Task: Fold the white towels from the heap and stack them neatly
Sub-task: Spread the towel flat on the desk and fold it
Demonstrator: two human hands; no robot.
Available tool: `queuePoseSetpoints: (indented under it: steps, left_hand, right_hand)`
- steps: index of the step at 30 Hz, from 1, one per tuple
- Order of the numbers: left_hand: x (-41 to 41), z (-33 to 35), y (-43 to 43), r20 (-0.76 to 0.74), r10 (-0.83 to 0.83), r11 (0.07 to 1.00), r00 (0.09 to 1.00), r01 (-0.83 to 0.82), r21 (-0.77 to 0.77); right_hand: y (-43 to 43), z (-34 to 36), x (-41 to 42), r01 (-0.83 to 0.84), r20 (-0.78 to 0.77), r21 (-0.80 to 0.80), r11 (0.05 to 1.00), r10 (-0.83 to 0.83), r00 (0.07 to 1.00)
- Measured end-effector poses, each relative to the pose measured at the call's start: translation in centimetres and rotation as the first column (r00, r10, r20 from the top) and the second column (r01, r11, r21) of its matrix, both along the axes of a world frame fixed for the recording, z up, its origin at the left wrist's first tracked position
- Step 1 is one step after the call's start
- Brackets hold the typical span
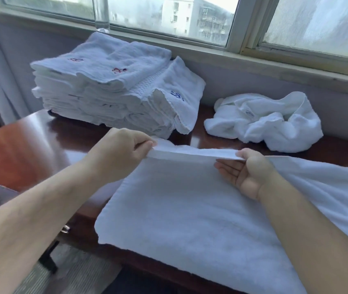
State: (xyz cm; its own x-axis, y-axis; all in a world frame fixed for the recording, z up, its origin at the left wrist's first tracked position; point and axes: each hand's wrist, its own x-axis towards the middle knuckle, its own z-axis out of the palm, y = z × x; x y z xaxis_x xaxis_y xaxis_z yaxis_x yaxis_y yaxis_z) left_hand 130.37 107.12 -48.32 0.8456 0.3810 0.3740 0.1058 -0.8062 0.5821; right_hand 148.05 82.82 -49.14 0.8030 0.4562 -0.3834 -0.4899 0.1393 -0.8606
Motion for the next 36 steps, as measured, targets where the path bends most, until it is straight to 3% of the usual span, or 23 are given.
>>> queuePoseSetpoints:
  steps: [3,7,9,13,16,19,22,23,25,28,30,33,36]
  left_hand:
    - [-1.1,-1.4,-0.2,-0.160,-0.003,0.981,0.987,-0.028,-0.191]
    - [-2.8,-1.8,-0.4,-0.276,-0.044,0.993,0.960,0.011,-0.120]
    - [-3.1,-1.3,-0.6,-0.273,-0.067,0.986,0.960,0.022,-0.165]
    - [-2.6,-0.2,-1.4,-0.092,0.013,0.963,0.996,-0.037,-0.268]
    - [-2.6,0.3,-1.3,-0.196,-0.059,0.939,0.979,-0.012,-0.343]
    - [-2.9,0.2,-1.4,-0.443,-0.126,0.970,0.887,0.017,-0.242]
    - [-2.9,0.2,-1.8,-0.605,-0.028,1.000,0.796,0.021,-0.018]
    - [-2.8,0.3,-1.9,-0.596,0.048,0.995,0.802,0.011,0.094]
    - [-2.2,-0.1,-2.2,-0.432,0.188,0.960,0.882,-0.071,0.273]
    - [-1.0,-1.2,-4.4,-0.177,0.083,0.979,0.981,-0.048,0.197]
    - [-0.2,-2.7,-6.0,-0.280,-0.046,0.982,0.959,0.095,0.162]
    - [0.5,-4.8,-6.6,-0.530,-0.057,0.951,0.846,0.208,0.230]
    - [0.6,-5.4,-6.0,-0.541,-0.069,0.932,0.838,0.248,0.266]
  right_hand:
    - [-0.2,-0.6,-1.1,-0.129,0.008,-0.095,0.987,0.130,0.991]
    - [-0.2,-0.4,-2.2,-0.230,0.018,-0.204,0.952,0.239,0.971]
    - [-0.1,-0.4,-2.4,-0.222,0.068,-0.201,0.954,0.240,0.968]
    - [-1.0,-0.9,-2.6,-0.225,0.135,-0.021,0.974,0.226,0.965]
    - [-2.0,-1.3,-2.7,-0.299,0.172,0.138,0.944,0.274,0.946]
    - [-2.0,-1.9,-2.8,-0.295,0.199,0.133,0.946,0.266,0.943]
    - [-1.5,-1.8,-3.3,-0.325,0.300,-0.075,0.943,0.332,0.894]
    - [-1.4,-1.7,-3.4,-0.322,0.328,-0.158,0.933,0.358,0.874]
    - [-1.4,-1.5,-3.4,-0.296,0.358,-0.266,0.917,0.379,0.853]
    - [-1.4,-1.8,-3.5,-0.275,0.370,-0.267,0.923,0.362,0.856]
    - [-1.5,-1.8,-3.6,-0.272,0.358,-0.258,0.927,0.353,0.864]
    - [-1.7,-1.2,-3.2,-0.202,0.242,-0.204,0.958,0.249,0.938]
    - [-2.5,-0.7,-2.0,-0.069,0.093,-0.164,0.984,0.085,0.992]
